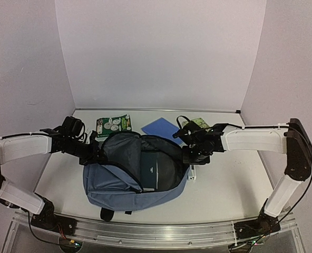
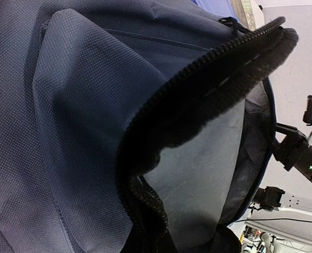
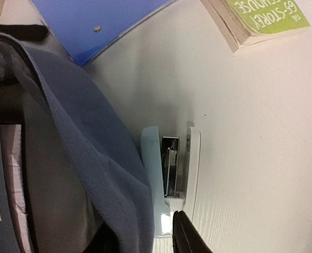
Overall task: Pack the student bag
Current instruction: Place the book in the student bag.
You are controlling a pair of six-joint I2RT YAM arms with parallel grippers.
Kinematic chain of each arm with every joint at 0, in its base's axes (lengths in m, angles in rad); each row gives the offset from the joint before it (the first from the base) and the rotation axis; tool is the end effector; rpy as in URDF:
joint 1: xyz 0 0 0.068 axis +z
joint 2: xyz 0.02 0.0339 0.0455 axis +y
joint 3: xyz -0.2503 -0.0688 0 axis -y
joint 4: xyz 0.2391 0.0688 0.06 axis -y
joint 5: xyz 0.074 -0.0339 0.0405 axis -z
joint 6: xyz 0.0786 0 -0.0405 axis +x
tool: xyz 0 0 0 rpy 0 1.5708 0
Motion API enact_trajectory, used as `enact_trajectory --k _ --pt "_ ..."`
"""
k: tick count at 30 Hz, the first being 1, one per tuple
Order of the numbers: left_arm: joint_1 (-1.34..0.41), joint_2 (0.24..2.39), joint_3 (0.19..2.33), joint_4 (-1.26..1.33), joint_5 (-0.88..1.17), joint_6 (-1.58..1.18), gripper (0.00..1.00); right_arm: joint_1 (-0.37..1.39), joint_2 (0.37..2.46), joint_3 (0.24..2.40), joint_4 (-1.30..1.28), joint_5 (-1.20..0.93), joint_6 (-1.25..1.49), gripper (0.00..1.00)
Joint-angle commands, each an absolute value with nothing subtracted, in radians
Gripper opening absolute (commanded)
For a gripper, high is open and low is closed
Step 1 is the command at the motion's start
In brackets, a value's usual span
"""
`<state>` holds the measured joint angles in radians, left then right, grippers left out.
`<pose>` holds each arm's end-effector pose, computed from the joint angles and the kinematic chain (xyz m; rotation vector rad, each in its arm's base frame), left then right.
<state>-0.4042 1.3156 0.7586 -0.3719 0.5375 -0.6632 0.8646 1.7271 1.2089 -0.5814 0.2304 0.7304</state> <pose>0.2381 -0.1456 0.1669 -0.1017 2.6618 -1.0776 0.2503 0.2658 0.1603 -0.1039 2.6399 0.2402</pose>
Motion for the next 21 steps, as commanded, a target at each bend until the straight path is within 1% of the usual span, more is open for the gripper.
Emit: enact_trajectory --k 1,3,5,6,11,15,21 --pt "-0.398 1.344 0.718 -0.356 0.481 -0.671 0.0 0.853 1.649 1.29 -0.599 0.299 0.693 0.58" --pt "-0.399 1.361 0.711 -0.349 0.495 -0.67 0.02 0.833 1.646 1.313 -0.601 0.329 0.642 0.74" --pt "-0.398 1.368 0.706 -0.342 0.507 -0.673 0.08 0.806 1.651 1.332 -0.6 0.384 0.586 0.82" --pt "-0.398 1.366 0.704 -0.342 0.507 -0.676 0.13 0.784 1.662 1.338 -0.597 0.4 0.555 0.84" --pt "-0.397 1.327 0.71 -0.371 0.492 -0.675 0.29 0.656 1.765 1.388 -0.552 0.426 0.375 0.86" --pt "-0.398 1.263 0.722 -0.38 0.494 -0.657 0.48 0.568 1.854 1.4 -0.46 0.398 0.213 0.9" --pt "-0.397 1.127 0.725 -0.361 0.499 -0.624 0.85 0.519 1.991 1.49 -0.408 0.284 0.075 0.93"
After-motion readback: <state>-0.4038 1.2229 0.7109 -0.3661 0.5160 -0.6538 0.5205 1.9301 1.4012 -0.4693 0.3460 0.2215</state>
